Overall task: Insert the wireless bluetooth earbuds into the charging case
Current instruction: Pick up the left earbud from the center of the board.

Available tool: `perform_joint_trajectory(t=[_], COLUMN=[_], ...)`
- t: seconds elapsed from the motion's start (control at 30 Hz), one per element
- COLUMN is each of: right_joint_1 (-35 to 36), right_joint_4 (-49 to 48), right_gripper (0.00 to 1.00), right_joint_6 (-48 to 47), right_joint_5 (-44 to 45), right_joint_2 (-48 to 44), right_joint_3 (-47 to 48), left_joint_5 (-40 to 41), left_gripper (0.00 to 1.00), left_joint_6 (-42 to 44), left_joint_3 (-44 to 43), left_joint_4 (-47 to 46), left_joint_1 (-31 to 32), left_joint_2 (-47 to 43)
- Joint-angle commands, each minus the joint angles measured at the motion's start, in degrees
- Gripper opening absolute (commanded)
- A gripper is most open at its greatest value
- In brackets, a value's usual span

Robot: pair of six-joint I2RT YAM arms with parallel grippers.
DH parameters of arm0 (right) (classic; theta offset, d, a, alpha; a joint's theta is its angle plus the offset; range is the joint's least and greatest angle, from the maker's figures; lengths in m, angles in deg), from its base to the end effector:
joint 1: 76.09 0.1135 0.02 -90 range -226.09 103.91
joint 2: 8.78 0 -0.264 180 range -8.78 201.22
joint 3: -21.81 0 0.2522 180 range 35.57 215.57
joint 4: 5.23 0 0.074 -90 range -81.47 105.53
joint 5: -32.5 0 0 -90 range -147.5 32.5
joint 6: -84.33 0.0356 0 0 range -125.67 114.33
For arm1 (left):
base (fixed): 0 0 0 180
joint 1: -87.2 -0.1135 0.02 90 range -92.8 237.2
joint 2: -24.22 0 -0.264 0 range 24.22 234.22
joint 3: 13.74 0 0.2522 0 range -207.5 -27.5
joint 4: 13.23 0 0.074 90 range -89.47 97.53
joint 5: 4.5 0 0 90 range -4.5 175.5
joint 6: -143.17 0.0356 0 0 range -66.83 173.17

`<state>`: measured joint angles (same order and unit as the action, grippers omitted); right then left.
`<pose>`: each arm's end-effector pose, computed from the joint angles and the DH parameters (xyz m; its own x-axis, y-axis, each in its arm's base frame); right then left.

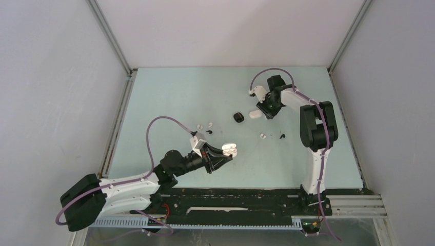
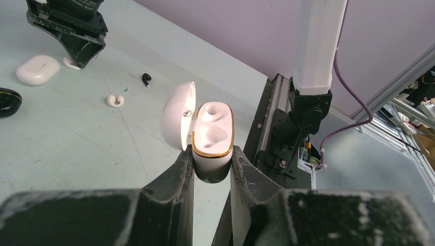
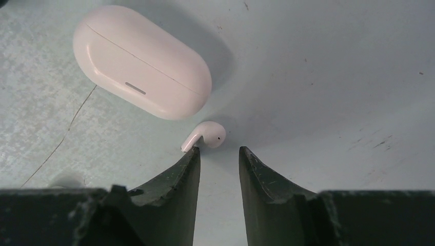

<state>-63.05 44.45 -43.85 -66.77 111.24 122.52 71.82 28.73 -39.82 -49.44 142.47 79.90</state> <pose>0.4169 0.1024 0.1568 -0.5425 -0.7518 -0.3748 -0.7814 0.6154 -0.1034 0.1061 -0.1678 0.2195 -0.3261 -0.2353 -0.9156 0.8760 0.2890 -0.3862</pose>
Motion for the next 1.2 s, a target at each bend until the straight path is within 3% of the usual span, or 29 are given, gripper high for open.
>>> perform_joint_trajectory(t=[0.0, 0.63, 0.97, 1.17], right_joint_1=[0.4, -1.0, -1.4, -1.4], right_joint_4=[-0.3, 8.3, 8.7, 8.7], right_gripper=[0.38, 0.34, 0.35, 0.25], right_joint_6=[-0.9, -5.2, -2.4, -2.5], right_joint_5=[-0.8, -7.8, -6.6, -7.1], right_joint_2=[0.8, 7.1, 6.9, 6.7], right_joint_3=[1.6, 12.1, 11.5, 11.2], left_joint_5=[0.7, 0.1, 0.0, 0.1], left_gripper=[0.00, 0.00, 0.00, 0.00], left_joint_6=[0.5, 0.1, 0.1, -0.2], left_joint_3=[0.3, -0.3, -0.4, -0.2], left_joint_4=[-1.5, -3.0, -2.9, -3.0], left_joint_1=[0.3, 0.3, 0.3, 0.3], left_joint_2=[-0.6, 2.1, 2.1, 1.9])
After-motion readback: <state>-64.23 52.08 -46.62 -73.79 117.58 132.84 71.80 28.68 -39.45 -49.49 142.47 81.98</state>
